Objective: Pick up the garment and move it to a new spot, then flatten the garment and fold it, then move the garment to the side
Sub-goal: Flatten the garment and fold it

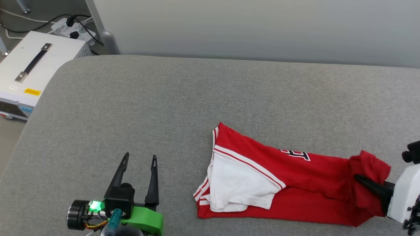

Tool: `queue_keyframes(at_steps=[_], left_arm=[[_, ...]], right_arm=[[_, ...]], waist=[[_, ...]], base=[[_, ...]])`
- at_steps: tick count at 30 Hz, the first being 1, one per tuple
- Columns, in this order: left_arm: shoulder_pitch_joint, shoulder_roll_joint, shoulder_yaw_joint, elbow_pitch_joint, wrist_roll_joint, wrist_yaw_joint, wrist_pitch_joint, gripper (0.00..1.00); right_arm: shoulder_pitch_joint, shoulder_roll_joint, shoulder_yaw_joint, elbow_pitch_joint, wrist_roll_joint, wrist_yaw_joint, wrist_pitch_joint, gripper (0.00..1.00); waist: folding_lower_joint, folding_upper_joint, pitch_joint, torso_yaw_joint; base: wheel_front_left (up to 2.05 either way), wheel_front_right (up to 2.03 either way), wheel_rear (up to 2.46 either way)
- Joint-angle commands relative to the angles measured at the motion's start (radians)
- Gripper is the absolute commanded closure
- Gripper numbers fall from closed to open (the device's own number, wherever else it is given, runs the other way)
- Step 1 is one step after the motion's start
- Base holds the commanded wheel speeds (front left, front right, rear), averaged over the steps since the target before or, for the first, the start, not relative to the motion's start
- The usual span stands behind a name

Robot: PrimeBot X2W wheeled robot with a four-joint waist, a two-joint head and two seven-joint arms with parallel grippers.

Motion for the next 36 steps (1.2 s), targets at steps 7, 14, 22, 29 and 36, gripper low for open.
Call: queue_keyframes(at_steps=[7,14,22,29,36], left_arm=[[-0.026,-0.033,0.004,0.002,0.028,-0.022,-0.006,0.00],[-0.060,-0.049,0.003,0.007,0.038,-0.031,-0.006,0.00],[-0.086,-0.064,-0.001,0.013,0.044,-0.035,-0.006,0.00],[-0.091,-0.071,0.002,0.018,0.047,-0.034,-0.006,0.00],[-0.070,-0.068,0.015,0.027,0.043,-0.040,-0.006,0.00]], right_arm=[[-0.219,0.161,0.143,-0.010,-0.146,-0.001,0.124,1.00],[-0.410,0.306,0.289,0.109,-0.242,-0.001,0.148,1.00],[-0.528,0.434,0.413,0.298,-0.285,-0.001,0.105,1.00],[-0.547,0.473,0.500,0.449,-0.310,-0.001,0.021,0.96],[-0.557,0.434,0.521,0.411,-0.295,-0.001,-0.125,0.00]], waist=[[0.0000,-0.0001,0.053,0.034],[0.0000,-0.0001,0.091,0.049],[0.0000,-0.0001,0.119,0.066],[0.0000,-0.0001,0.124,0.070],[0.0000,-0.0001,0.076,0.050]], base=[[0.00,0.00,0.00],[0.00,0.00,0.00],[0.00,0.00,0.00],[0.00,0.00,0.00],[0.00,0.00,0.00]])
